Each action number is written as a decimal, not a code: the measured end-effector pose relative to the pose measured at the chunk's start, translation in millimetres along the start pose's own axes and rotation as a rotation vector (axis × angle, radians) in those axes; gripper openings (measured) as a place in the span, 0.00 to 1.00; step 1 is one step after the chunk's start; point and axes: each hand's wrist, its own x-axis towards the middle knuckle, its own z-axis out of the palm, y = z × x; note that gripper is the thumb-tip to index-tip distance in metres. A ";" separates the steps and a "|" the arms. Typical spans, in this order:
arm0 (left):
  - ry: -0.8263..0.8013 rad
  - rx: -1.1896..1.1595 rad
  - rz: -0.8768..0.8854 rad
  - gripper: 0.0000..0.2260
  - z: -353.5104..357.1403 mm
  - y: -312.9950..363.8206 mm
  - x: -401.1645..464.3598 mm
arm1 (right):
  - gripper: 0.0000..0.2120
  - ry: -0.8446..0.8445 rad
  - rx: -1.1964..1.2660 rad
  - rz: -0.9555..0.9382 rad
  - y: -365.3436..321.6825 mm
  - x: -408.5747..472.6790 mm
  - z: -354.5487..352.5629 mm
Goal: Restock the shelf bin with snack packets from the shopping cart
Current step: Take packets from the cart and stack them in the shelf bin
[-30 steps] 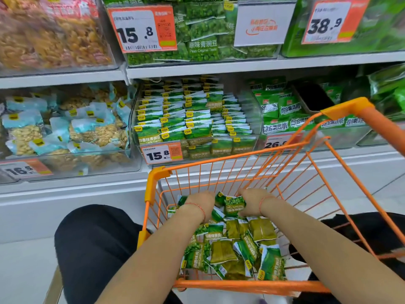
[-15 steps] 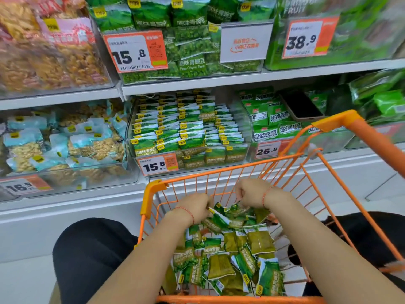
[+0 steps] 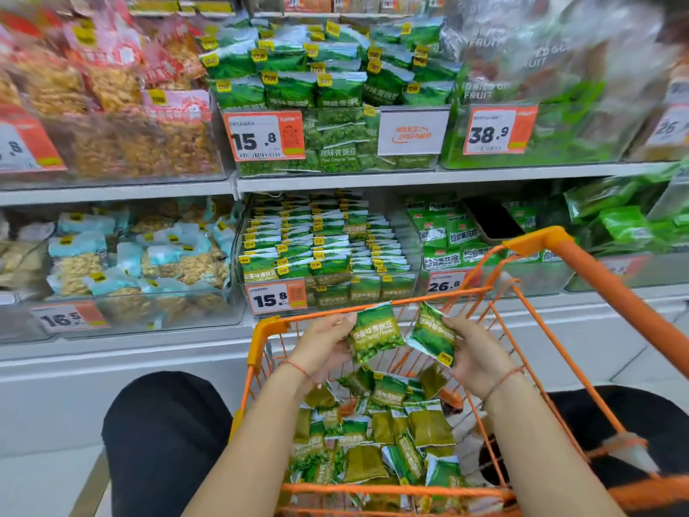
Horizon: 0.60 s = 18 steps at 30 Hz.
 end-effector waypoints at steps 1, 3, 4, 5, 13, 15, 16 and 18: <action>-0.008 -0.097 -0.034 0.10 -1.4 0.2 -0.8 | 0.05 -0.001 0.003 0.015 1.7 1.1 -0.3; -0.033 -0.212 -0.085 0.11 -5.1 0.7 -3.8 | 0.09 -0.018 0.006 0.031 4.3 2.3 0.0; -0.041 -0.256 -0.101 0.12 -6.5 1.3 -5.7 | 0.13 -0.025 0.012 0.033 5.2 1.8 0.5; -0.045 -0.315 -0.114 0.13 -8.2 2.3 -8.2 | 0.15 -0.031 0.014 0.032 5.5 2.0 0.5; -0.015 -0.375 -0.159 0.17 -11.6 6.2 -12.9 | 0.15 -0.064 -0.028 0.027 6.3 -4.1 7.7; 0.041 -0.299 -0.163 0.16 -9.4 4.9 -12.1 | 0.15 -0.057 -0.027 0.034 6.5 -5.8 8.7; 0.088 -0.262 -0.147 0.16 -7.6 4.0 -11.1 | 0.16 -0.056 -0.021 0.035 6.7 -6.4 9.3; 0.200 -0.120 -0.057 0.18 -5.3 0.7 -6.1 | 0.19 -0.058 -0.016 0.032 7.4 -8.5 12.3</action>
